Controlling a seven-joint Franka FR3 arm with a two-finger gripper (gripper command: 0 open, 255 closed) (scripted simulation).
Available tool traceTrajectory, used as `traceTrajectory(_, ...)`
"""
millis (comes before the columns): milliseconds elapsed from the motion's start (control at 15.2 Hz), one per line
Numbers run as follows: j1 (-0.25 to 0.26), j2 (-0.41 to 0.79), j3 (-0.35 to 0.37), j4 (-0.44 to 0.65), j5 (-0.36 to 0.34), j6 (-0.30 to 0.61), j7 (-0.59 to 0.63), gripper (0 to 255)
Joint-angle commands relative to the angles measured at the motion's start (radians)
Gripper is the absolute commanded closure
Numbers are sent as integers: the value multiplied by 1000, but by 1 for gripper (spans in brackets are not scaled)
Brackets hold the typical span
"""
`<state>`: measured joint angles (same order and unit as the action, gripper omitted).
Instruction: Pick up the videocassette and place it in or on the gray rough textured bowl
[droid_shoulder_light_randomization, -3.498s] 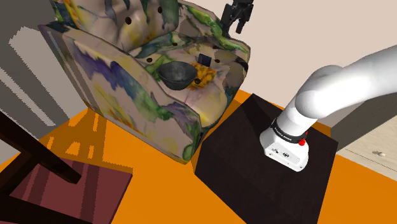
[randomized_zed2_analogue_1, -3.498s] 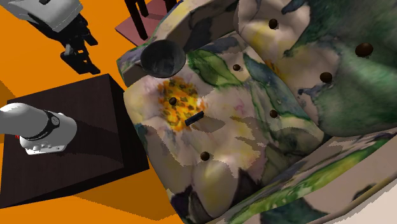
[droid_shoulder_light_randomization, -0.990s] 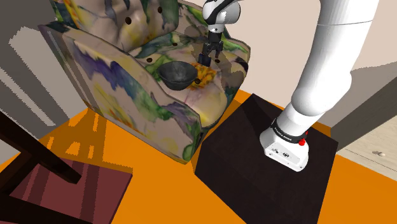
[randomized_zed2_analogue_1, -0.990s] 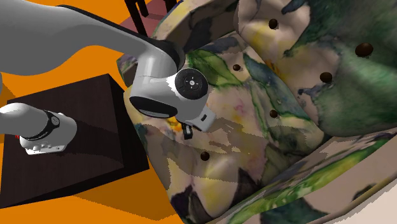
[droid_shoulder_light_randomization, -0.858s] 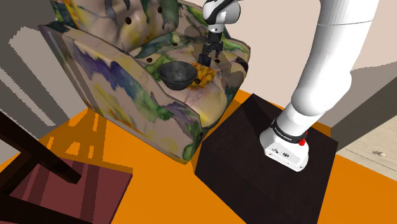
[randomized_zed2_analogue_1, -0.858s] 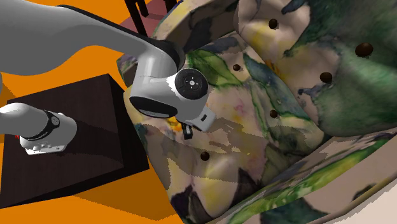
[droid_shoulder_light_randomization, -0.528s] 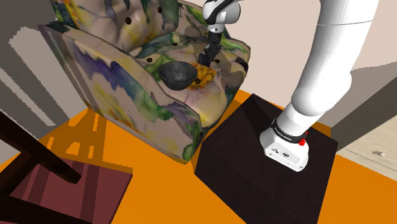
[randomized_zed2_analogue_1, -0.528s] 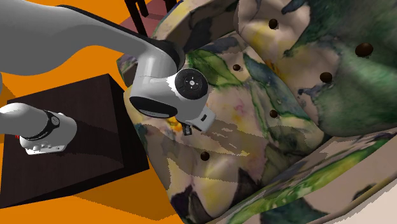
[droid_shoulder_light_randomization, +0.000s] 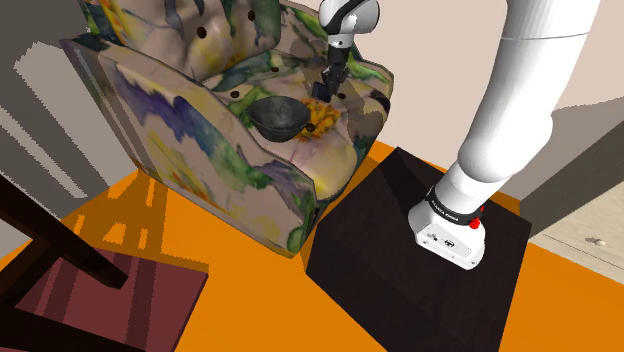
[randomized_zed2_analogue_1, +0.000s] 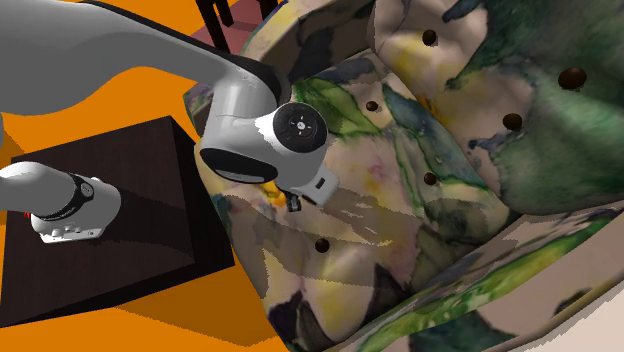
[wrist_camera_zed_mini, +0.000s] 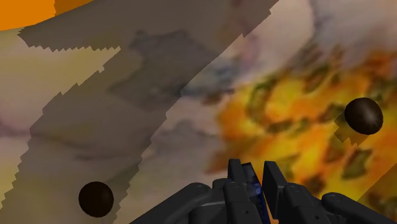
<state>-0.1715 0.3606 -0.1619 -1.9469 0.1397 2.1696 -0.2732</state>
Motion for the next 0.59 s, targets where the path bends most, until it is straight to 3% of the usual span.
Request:
traceTrajectory(0,1,-13,-1,8,-4,-20,4,255)
traceTrajectory(528,5,-71,-7,41,-20,-110,18,255)
